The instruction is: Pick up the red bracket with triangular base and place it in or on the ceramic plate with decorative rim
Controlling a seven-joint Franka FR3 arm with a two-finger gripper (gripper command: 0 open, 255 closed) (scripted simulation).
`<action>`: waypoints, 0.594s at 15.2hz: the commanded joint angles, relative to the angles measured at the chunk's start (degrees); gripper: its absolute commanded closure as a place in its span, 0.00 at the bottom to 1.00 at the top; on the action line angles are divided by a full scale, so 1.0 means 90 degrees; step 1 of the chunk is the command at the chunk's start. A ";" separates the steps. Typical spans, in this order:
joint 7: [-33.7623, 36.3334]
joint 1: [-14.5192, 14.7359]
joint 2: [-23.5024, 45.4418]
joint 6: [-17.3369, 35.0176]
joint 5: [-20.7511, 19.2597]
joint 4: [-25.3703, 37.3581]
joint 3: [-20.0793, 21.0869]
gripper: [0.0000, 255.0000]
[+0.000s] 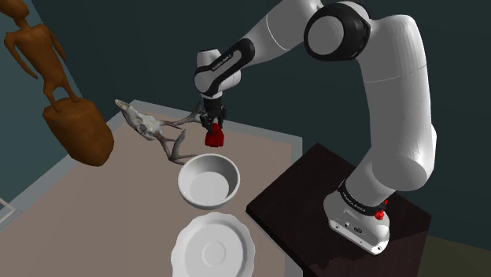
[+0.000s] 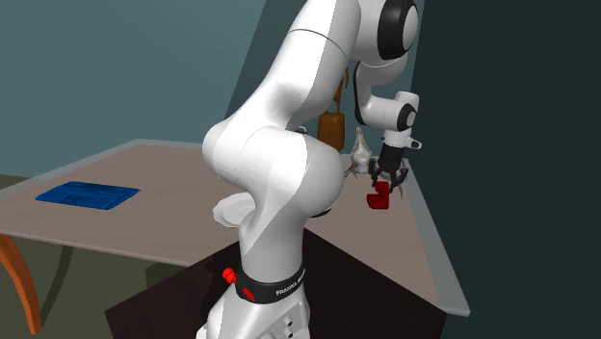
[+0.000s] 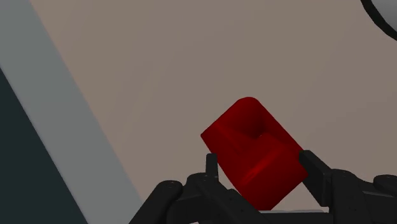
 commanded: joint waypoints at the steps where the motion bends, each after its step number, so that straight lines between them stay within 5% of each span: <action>1: 0.0000 0.0001 0.0012 0.0003 0.0001 -0.0006 0.0001 1.00; 9: 0.0002 0.0000 -0.0050 -0.0051 0.0002 -0.0013 0.0003 1.00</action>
